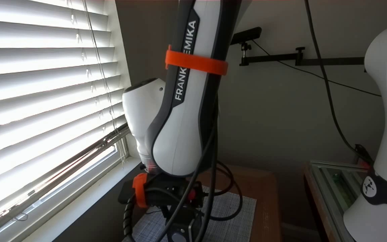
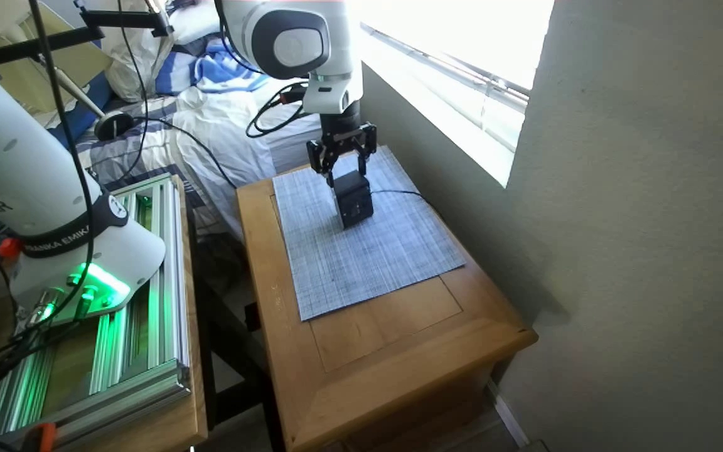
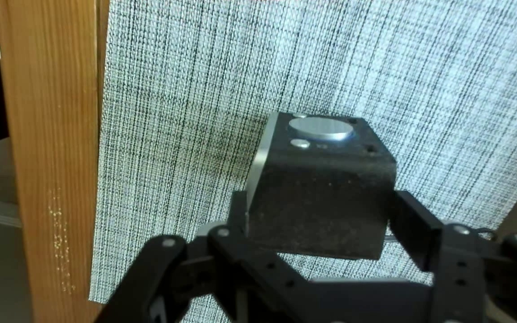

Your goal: Pick up the black digital clock and turn it onto its side

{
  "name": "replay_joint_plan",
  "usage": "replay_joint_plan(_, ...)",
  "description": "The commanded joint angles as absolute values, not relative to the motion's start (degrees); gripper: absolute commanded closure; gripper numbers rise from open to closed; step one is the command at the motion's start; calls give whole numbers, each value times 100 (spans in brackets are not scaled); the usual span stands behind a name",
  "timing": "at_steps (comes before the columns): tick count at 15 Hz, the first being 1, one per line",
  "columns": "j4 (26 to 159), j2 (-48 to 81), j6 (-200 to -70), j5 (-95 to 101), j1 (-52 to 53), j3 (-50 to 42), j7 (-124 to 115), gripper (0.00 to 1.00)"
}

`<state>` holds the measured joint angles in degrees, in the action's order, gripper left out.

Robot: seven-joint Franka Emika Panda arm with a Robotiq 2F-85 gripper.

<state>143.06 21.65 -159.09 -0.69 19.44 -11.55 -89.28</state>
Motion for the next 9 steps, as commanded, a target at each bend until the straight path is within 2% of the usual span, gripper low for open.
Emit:
replay_joint_plan(1,14277,2181,-15970,78,1841,-1068,-9048,4)
replay_joint_plan(3,14305,2136,-16018,133,1872,-1122,-9086,0)
replay_joint_plan(9,14480,1664,-16056,472,1814,-1235,-8763,0)
